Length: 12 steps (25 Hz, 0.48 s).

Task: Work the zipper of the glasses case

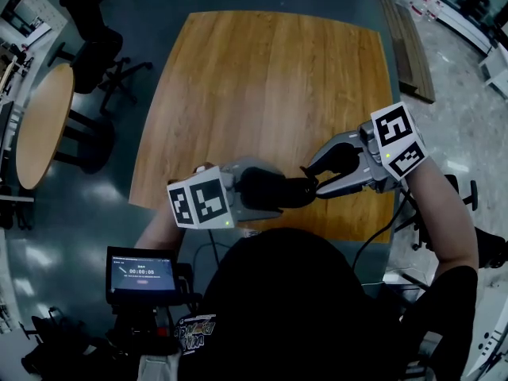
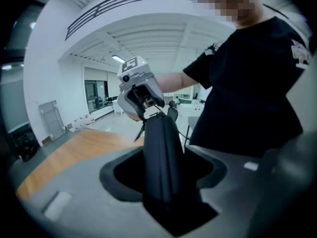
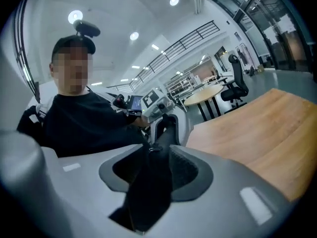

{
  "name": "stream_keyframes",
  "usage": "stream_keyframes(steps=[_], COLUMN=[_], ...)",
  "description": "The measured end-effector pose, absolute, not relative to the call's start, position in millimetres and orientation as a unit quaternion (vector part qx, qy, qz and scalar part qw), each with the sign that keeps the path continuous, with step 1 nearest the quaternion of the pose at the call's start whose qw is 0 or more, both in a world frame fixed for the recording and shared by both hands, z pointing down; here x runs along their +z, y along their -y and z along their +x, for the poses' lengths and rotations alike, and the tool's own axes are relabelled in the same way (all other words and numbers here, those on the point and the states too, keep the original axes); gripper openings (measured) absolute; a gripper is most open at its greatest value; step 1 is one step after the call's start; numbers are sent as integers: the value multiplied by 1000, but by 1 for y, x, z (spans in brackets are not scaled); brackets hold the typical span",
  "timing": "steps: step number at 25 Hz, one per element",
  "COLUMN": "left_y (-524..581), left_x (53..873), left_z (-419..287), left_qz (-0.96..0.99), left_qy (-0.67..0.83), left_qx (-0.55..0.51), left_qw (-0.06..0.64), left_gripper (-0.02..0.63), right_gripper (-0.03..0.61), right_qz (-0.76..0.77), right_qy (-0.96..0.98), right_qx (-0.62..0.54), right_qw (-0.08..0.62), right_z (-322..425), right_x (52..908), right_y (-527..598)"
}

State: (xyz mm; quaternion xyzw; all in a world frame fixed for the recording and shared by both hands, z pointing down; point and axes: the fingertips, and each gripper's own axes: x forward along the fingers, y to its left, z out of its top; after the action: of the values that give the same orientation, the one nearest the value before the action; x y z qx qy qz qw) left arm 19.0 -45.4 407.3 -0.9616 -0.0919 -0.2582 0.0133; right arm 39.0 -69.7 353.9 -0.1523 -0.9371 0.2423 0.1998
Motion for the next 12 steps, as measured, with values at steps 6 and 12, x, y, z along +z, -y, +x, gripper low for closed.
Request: stream_keyframes(steps=[6, 12], left_y=[48, 55], left_x=[429, 440], left_z=[17, 13], left_qz=[-947, -940], left_qy=[78, 66], left_qx=[-310, -331], left_qw=[42, 54], left_gripper=[259, 259], right_gripper=[161, 102], right_qz=[-173, -172], right_qy=[926, 916], right_qx=[175, 59], right_qw=[288, 357], right_z=[30, 29], right_x=[377, 392], right_y=[63, 63])
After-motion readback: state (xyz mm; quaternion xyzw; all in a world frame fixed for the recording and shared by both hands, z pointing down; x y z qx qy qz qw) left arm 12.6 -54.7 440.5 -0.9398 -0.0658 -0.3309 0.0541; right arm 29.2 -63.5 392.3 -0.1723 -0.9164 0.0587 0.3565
